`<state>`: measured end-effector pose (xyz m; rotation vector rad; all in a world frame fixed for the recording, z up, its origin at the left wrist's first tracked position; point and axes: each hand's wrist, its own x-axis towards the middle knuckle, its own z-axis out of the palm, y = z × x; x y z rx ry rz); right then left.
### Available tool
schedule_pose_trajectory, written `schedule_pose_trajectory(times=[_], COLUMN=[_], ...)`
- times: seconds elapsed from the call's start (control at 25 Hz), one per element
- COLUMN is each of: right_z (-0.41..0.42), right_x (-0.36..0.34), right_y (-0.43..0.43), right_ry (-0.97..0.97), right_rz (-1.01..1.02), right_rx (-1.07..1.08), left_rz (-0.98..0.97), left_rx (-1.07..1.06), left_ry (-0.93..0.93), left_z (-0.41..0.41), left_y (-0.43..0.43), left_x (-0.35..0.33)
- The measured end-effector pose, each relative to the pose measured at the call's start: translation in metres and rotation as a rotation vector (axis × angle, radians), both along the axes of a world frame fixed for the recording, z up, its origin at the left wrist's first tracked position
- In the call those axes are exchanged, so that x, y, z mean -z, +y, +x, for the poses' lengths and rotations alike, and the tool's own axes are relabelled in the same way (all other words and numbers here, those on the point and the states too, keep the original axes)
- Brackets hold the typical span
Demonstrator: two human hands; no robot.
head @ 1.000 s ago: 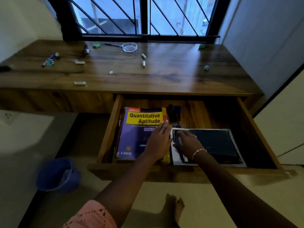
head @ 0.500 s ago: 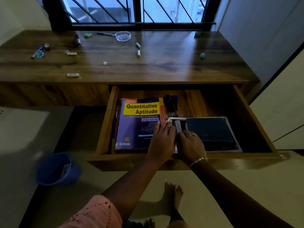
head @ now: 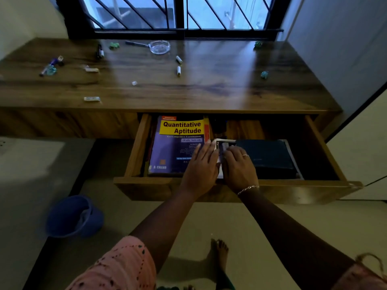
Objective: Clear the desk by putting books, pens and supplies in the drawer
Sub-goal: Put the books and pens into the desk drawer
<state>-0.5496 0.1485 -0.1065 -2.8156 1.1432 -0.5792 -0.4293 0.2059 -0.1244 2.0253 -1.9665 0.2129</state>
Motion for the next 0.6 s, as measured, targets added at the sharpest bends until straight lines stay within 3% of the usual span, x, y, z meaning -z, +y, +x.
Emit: schedule_pose_trajectory(times=[0.28,0.48,0.6], right_z=[0.03,0.052,0.069], right_x=[0.011,0.012,0.006], right_y=[-0.069,-0.123,-0.147], right_ry=[0.043,0.245,0.393], right_rz=[-0.037,-0.138,-0.103], right_rx=[-0.163,-0.343,-0.294], left_rz=[0.11,0.244,0.261], left_rx=[-0.036,0.014,-0.023], left_ry=[0.009,0.004,-0.054], left_z=[0.038,0.079,0.097], left_y=[-0.051,-0.073,-0.093], left_x=[0.0,-0.002,-0.01])
